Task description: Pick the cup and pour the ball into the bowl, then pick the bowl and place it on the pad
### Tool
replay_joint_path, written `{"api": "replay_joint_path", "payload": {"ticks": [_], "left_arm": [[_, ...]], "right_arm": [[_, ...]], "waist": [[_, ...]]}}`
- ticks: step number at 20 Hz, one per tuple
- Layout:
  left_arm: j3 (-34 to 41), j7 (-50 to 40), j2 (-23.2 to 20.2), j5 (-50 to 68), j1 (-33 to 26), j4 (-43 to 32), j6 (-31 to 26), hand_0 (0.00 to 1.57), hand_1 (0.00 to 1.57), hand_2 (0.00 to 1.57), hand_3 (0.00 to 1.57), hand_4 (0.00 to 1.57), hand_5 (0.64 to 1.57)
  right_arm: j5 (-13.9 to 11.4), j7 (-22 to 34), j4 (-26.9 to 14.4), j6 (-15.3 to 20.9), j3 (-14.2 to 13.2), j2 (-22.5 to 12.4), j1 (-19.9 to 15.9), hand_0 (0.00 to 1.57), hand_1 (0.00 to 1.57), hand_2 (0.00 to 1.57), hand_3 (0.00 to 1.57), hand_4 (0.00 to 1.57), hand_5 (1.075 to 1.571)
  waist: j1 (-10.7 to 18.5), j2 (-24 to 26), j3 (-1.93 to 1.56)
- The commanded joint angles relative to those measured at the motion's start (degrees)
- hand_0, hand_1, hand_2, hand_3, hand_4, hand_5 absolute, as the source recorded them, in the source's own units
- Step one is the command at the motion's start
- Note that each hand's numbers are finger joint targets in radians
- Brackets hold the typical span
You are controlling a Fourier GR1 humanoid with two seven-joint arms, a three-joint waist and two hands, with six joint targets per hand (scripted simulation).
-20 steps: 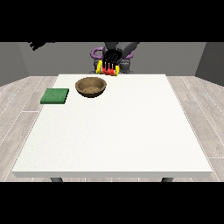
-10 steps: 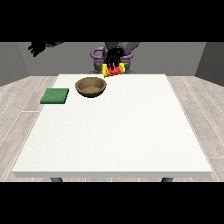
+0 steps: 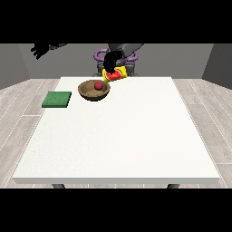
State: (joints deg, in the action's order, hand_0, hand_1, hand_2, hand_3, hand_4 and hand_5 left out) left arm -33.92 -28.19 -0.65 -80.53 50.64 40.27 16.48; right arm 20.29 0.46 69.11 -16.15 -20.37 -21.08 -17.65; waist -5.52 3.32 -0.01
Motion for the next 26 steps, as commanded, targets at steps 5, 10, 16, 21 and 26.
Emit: {"api": "replay_joint_path", "payload": {"ticks": [5, 10, 16, 21, 26], "left_arm": [[-9.84, 3.4, -0.63, -11.83, 3.28, -3.21, -12.01, 0.45, 0.45, 1.57, 1.57, 1.11, 1.55], [-10.23, 5.98, -2.51, -14.83, 4.53, -4.21, -15.62, 1.51, 1.51, 1.57, 1.57, 1.26, 1.509], [-7.32, 9.4, -2.67, -17.31, 4.69, -1.93, -18.2, 1.52, 1.52, 1.57, 1.57, 1.26, 1.504], [-5.52, 8.28, -2.7, -19.01, 1.75, 0.81, -15.22, 1.52, 1.52, 1.57, 1.57, 1.29, 1.487], [7.79, 8.13, -3.21, -2.97, -6.66, 7.1, -3.43, 1.33, 1.33, 1.57, 1.57, 1.02, 1.544]], "right_arm": [[0.41, 1.57, -1.53, 0.36, 0.06, -0.11, -0.75, 0.0, 0.0, 0.0, 0.32, 0.47, 1.571], [3.31, 1.66, -1.69, -3.0, -1.34, -1.38, 0.07, 0.0, 0.0, 0.0, 0.27, 0.48, 1.57], [3.36, 3.57, 0.04, -0.59, -1.04, -0.96, -0.16, 0.0, 0.0, 0.0, 0.3, 0.47, 1.57], [0.46, 1.61, 0.84, 2.07, 1.63, 2.35, 0.43, 0.0, 0.0, 0.0, 0.28, 0.52, 1.569], [1.15, 2.13, 2.05, 1.47, 0.69, 2.48, 5.87, 0.0, 0.0, 0.0, 0.32, 0.53, 1.569]], "waist": [[0.21, 1.85, -0.15], [-0.66, 1.53, -0.02], [-0.39, 2.27, 0.01], [2.43, 0.37, 0.02], [4.16, 4.59, 0.21]]}}
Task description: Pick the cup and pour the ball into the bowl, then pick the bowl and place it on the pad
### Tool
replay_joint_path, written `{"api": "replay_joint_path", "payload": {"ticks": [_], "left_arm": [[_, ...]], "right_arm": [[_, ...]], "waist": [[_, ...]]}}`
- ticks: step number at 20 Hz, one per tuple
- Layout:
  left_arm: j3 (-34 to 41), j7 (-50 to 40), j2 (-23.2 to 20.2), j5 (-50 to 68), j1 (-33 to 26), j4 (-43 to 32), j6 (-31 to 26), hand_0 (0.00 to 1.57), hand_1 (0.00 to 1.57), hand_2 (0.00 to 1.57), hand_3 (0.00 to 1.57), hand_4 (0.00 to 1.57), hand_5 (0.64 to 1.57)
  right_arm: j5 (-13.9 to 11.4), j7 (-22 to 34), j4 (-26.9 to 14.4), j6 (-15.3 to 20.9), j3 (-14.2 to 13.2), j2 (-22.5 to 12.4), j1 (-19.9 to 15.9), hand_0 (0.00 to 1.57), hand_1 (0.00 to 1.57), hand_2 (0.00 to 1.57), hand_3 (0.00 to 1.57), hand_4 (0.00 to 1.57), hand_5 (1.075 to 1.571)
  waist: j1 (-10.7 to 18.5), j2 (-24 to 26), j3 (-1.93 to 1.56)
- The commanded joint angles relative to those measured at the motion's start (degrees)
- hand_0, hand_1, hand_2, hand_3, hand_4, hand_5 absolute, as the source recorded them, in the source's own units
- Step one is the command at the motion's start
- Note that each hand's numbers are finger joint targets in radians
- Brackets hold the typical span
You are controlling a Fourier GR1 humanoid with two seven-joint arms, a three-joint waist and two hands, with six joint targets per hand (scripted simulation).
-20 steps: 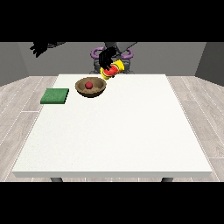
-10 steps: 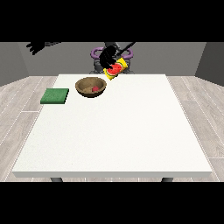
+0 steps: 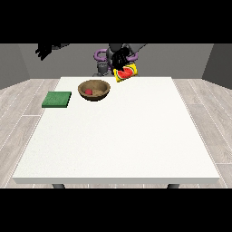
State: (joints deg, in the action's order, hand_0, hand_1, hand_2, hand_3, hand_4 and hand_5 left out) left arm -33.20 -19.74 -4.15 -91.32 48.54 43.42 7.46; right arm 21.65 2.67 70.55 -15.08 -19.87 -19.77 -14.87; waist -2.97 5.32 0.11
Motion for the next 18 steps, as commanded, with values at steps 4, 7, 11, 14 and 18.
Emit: {"api": "replay_joint_path", "payload": {"ticks": [4, 7, 11, 14, 18], "left_arm": [[15.1, 3.91, -7.05, 15.46, -9.21, 6.78, 13.66, 0.0, 0.0, 1.32, 1.57, 0.73, 1.537], [17.63, 9.73, -2.15, 25.24, -18.02, 7.96, 15.7, 0.0, 0.0, 1.57, 1.19, 1.0, 1.535], [26.17, 11.33, 3.94, 47.52, -21.66, 14.05, 19.14, 0.79, 0.79, 0.49, 0.0, 0.9, 1.541], [24.52, 17.42, 4.04, 62.97, -26.3, 18.46, 18.01, 0.0, 0.0, 0.0, 0.0, 0.84, 1.488], [22.68, 29.34, 4.11, 78.7, -31.66, 23.59, 14.24, 0.0, 0.0, 0.0, 0.0, 0.89, 1.465]], "right_arm": [[-1.96, 1.11, 2.39, 2.72, 1.4, 2.2, 4.65, 0.0, 0.0, 0.0, 0.35, 0.52, 1.569], [-2.1, 1.92, 3.93, 4.92, 2.1, 4.3, 4.79, 0.0, 0.0, 0.0, 0.0, 0.56, 1.566], [-1.78, 0.02, 4.49, 4.08, 2.74, 5.13, 2.72, 0.0, 0.0, 0.0, 0.24, 0.58, 1.563], [-2.82, -0.03, 5.11, 5.14, 4.84, 6.98, 0.12, 0.0, 0.0, 0.0, 0.18, 0.58, 1.566], [-5.93, -1.48, 6.15, 9.93, 6.99, 10.63, -1.57, 0.0, 0.0, 0.0, 0.18, 0.57, 1.569]], "waist": [[5.24, 3.54, 0.14], [5.68, 2.93, 0.17], [3.09, -3.29, 1.3], [1.87, -6.34, 1.21], [4.0, -8.81, 0.54]]}}
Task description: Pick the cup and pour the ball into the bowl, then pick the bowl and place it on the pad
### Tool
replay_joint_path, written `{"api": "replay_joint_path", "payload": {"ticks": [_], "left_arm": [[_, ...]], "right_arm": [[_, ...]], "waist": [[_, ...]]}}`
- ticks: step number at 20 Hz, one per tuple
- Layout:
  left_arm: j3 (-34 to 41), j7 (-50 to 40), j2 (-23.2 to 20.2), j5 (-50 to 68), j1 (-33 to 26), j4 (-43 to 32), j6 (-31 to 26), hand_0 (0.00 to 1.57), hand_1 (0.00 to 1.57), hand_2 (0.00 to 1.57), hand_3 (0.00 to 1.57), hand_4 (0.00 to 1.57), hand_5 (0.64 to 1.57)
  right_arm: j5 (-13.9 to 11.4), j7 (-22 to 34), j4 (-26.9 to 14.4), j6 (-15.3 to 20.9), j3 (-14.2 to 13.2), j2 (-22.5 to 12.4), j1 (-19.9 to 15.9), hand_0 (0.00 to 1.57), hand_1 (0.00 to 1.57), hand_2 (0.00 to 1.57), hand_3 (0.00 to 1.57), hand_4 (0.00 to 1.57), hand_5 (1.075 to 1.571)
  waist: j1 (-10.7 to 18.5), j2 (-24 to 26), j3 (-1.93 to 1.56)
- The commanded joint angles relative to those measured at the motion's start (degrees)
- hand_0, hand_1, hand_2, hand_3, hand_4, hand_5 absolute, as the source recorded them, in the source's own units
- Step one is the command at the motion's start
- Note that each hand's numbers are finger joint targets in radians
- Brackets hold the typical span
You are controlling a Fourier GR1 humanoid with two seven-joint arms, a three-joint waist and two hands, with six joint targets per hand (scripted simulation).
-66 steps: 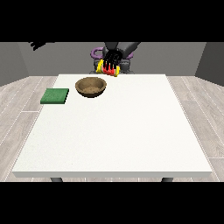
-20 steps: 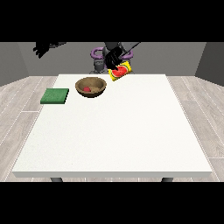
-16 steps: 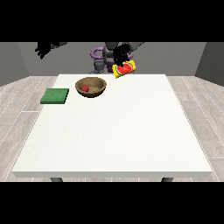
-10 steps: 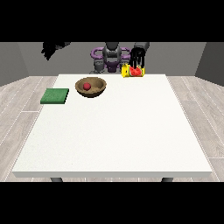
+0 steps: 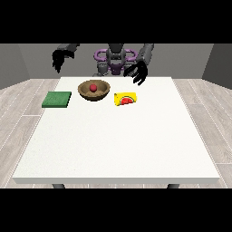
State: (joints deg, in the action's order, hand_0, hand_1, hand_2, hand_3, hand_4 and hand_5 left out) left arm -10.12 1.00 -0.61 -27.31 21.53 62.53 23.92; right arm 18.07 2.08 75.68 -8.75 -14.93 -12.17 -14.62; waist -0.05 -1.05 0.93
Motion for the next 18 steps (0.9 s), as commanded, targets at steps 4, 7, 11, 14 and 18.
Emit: {"api": "replay_joint_path", "payload": {"ticks": [4, 7, 11, 14, 18], "left_arm": [[-2.55, 20.18, 0.6, 21.18, -10.16, 5.5, -5.98, 0.0, 0.0, 0.0, 0.0, 0.9, 1.449], [1.32, 23.7, -0.49, 22.1, -9.74, 5.2, -12.02, 0.0, 0.0, 0.0, 0.0, 0.9, 1.449], [-1.83, 19.2, -0.47, 20.72, -12.14, 10.47, -13.59, 0.0, 0.0, 0.0, 0.0, 0.92, 1.444], [2.83, 21.73, -1.44, 22.41, -11.17, 5.97, -15.25, 0.0, 0.0, 0.0, 0.0, 0.92, 1.436], [2.36, 18.14, -1.71, 20.88, -10.47, 9.65, -15.36, 0.0, 0.0, 0.0, 0.0, 0.95, 1.433]], "right_arm": [[-6.63, -4.92, 0.09, 7.33, 3.83, 5.8, -0.23, 0.0, 0.0, 0.0, 0.0, 0.5, 1.565], [-7.23, -10.95, -3.13, 6.67, 3.7, 7.49, 3.37, 0.0, 0.0, 0.0, 0.0, 0.49, 1.568], [-6.01, -17.97, -15.52, 5.05, -0.33, 5.13, 0.03, 0.0, 0.0, 0.0, 0.0, 0.51, 1.57], [-7.24, -18.04, -17.97, 5.91, 2.83, 6.84, -1.29, 0.0, 0.0, 0.0, 0.0, 0.43, 1.57], [-8.14, -23.6, -25.22, 6.81, 2.66, 8.08, -2.18, 0.0, 0.0, 0.0, 0.0, 0.4, 1.57]], "waist": [[3.47, -5.23, -0.78], [3.6, -6.02, -0.91], [7.08, -4.95, -0.96], [3.52, -3.46, -0.93], [4.41, -3.73, -0.94]]}}
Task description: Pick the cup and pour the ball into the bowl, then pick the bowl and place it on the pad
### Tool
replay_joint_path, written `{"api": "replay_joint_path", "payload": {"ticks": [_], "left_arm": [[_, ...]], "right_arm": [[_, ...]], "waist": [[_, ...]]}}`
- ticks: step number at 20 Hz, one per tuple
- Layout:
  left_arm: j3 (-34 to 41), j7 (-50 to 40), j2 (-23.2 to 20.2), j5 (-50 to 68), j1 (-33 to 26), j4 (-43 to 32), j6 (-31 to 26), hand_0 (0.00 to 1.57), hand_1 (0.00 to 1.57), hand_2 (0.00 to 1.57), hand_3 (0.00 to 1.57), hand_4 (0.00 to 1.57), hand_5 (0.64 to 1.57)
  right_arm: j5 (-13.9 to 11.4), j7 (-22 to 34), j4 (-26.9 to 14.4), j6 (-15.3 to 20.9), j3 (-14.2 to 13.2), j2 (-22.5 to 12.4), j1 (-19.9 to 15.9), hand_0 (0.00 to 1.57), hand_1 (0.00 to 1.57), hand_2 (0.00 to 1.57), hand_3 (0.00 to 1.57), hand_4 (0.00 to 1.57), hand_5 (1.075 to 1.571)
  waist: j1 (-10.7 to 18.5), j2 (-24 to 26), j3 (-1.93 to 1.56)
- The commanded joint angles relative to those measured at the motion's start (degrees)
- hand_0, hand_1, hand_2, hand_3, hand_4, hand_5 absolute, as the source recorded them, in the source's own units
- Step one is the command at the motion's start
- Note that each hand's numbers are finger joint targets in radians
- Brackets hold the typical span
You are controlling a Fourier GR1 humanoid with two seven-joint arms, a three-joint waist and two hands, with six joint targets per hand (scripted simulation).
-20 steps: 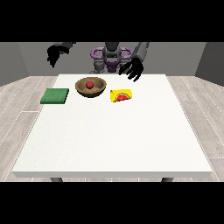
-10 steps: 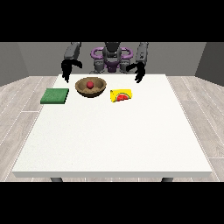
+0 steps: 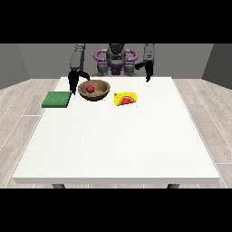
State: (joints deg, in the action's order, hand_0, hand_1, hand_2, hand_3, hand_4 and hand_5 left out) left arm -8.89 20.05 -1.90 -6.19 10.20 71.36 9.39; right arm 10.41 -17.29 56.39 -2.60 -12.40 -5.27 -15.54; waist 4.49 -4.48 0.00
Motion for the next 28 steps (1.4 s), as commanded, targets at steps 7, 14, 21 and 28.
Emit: {"api": "replay_joint_path", "payload": {"ticks": [7, 14, 21, 28], "left_arm": [[-0.86, -5.58, -0.18, -1.6, -1.06, 7.94, -2.24, 0.0, 0.0, 0.0, 0.0, 0.96, 1.427], [1.87, -2.17, 0.22, -1.96, 1.46, 4.89, -1.67, 0.0, 0.0, 0.0, 0.0, 0.96, 1.425], [-2.74, -4.03, 0.85, -4.27, -0.19, 11.99, -2.11, 0.0, 0.0, 0.0, 0.0, 0.95, 1.422], [-0.89, -5.09, -1.05, -2.3, 0.52, 13.07, -4.46, 0.0, 0.0, 0.0, 0.0, 1.01, 1.382]], "right_arm": [[-0.83, -14.21, -18.12, -3.09, -1.82, -1.62, -0.11, 0.0, 0.0, 0.0, 0.0, 0.35, 1.571], [-0.47, -14.55, -20.04, 0.46, -0.58, 2.65, -5.29, 0.0, 0.0, 0.0, 0.0, 0.4, 1.57], [6.07, -12.35, -24.96, 1.87, -8.34, 0.31, -4.1, 1.39, 1.39, 1.26, 0.47, 0.66, 1.473], [6.96, -8.44, -20.98, 5.29, -8.92, -1.52, -3.37, 1.57, 1.57, 1.57, 1.57, 0.94, 1.488]], "waist": [[1.5, -0.71, -0.03], [0.17, -2.53, -0.01], [4.16, -6.81, -0.07], [5.17, -5.57, 0.04]]}}
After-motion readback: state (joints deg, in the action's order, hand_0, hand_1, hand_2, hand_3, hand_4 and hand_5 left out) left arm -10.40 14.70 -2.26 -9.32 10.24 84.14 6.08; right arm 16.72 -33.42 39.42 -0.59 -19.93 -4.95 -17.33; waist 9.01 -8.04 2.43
